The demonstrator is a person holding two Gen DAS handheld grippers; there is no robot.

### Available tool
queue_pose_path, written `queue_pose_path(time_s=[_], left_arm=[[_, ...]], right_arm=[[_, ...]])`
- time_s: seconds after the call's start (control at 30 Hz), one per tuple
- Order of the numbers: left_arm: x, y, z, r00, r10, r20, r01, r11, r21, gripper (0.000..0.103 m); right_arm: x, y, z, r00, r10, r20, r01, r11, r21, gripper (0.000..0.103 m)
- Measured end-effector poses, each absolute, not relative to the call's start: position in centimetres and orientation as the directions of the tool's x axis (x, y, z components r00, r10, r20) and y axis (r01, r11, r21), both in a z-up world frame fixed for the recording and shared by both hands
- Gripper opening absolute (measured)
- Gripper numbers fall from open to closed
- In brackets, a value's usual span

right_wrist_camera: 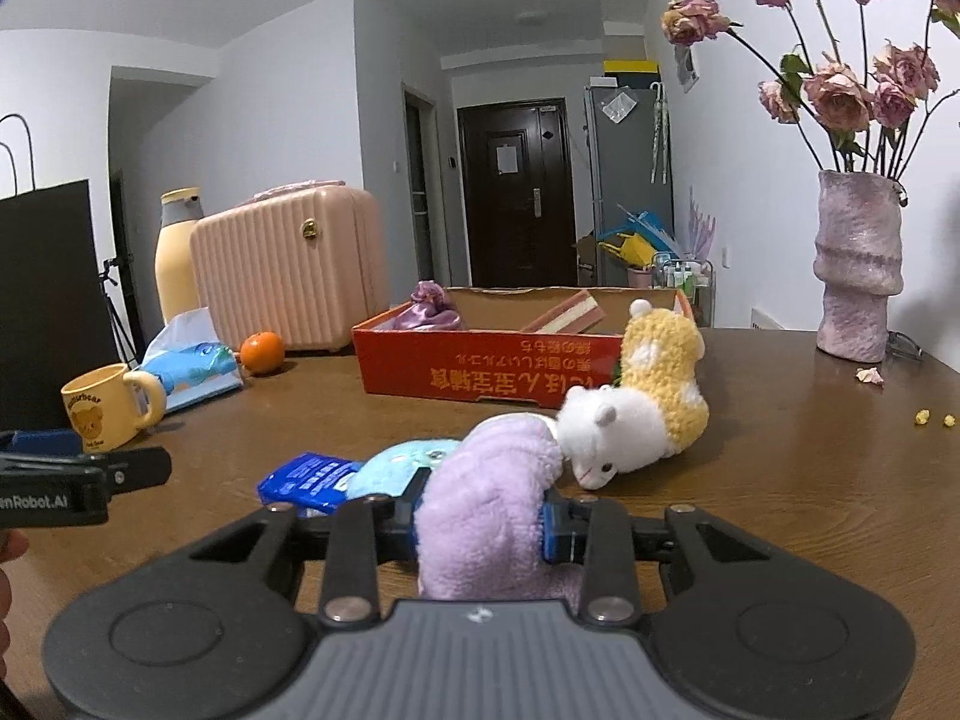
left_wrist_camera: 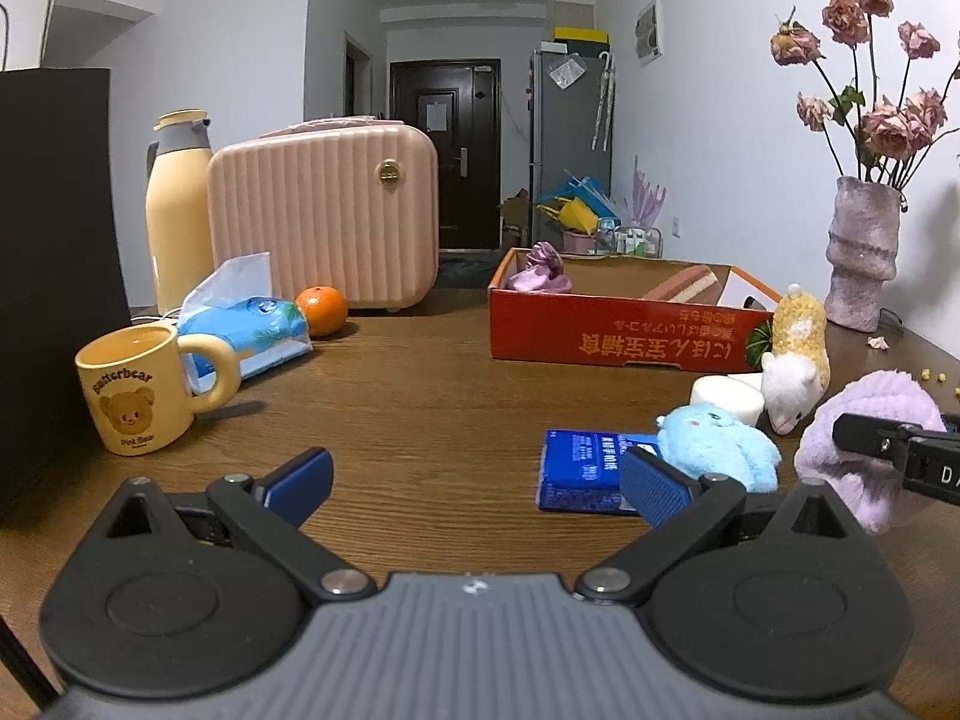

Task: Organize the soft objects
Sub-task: 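Lift the lilac cloth with the right gripper while the left approaches the blue plush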

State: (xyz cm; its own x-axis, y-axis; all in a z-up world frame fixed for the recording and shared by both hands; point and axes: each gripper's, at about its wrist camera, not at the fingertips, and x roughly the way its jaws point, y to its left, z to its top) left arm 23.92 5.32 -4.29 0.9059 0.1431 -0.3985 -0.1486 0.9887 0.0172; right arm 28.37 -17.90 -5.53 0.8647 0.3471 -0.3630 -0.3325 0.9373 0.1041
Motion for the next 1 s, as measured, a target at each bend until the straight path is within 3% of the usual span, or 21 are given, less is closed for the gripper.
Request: queue_pose_path(time_s=[1.0], left_arm=[[32.6,-7.1,-6.2,0.881,0.043,-0.472,0.027,0.99,0.141,0.103]], right_arm=[[32.7,-30.8,-5.3,0.911,0.245,-0.333,-0.197,0.965,0.171,0.032]])
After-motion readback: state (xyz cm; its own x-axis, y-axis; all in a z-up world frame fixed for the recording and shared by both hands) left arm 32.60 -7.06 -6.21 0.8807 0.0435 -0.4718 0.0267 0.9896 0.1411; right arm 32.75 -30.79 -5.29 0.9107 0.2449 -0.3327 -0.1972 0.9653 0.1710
